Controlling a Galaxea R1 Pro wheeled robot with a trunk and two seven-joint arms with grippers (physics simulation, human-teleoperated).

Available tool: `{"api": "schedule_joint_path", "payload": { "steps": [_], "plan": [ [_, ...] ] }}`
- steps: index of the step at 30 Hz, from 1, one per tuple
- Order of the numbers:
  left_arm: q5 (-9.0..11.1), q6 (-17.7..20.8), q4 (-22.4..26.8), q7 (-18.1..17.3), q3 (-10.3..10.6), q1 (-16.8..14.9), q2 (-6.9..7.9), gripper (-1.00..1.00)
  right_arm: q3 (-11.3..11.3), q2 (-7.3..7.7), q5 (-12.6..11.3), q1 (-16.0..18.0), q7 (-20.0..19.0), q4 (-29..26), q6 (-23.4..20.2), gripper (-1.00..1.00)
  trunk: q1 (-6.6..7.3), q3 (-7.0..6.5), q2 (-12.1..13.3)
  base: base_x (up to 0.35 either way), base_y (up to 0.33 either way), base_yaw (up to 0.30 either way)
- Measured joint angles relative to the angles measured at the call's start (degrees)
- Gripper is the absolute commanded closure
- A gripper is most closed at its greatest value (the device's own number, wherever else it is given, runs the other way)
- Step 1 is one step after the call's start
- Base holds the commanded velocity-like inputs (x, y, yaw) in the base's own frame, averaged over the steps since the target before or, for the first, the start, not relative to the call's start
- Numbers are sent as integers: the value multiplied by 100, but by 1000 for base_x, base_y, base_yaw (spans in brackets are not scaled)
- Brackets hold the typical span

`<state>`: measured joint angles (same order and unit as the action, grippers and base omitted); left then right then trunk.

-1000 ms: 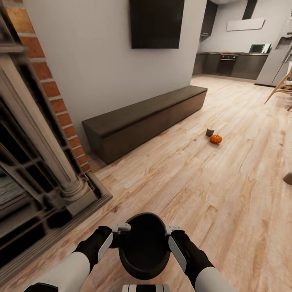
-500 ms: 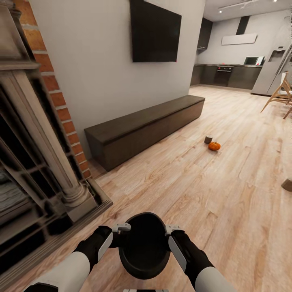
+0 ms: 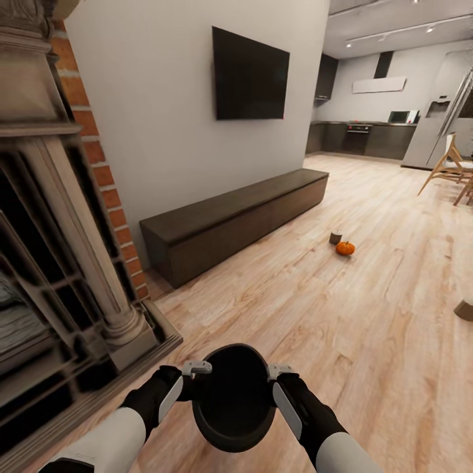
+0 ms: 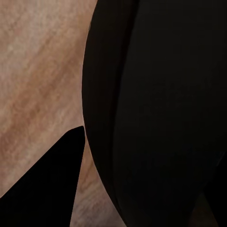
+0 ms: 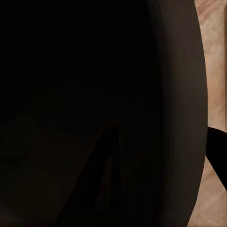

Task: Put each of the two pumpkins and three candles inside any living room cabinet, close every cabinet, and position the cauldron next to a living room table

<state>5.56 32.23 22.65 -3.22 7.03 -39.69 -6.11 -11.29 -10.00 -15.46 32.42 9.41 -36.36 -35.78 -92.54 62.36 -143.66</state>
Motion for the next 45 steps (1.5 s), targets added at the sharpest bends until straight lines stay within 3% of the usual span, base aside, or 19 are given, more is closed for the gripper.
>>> {"api": "schedule_joint_path", "payload": {
  "steps": [17, 25, 36, 45],
  "plan": [
    [-26, 48, 7, -4, -11, -10, 0, 100, -1, 0, -44, -3, 12, 2, 0, 100, 44, -378, 23, 0, 0, -6],
    [-53, 53, 6, -14, -25, -12, -3, 100, 3, 0, -49, -5, 14, 1, -2, 100, 64, -586, 34, 0, 0, -207],
    [-88, 31, 16, -41, -51, -3, -1, 100, -1, 0, -42, -4, 12, -7, 1, 100, 64, -639, 34, -4, 2, -263],
    [-110, 28, 18, -48, -68, -2, -5, 100, -1, 0, -39, -5, 10, -7, 4, 100, 61, -683, 35, -216, 99, -266]
  ]
}}
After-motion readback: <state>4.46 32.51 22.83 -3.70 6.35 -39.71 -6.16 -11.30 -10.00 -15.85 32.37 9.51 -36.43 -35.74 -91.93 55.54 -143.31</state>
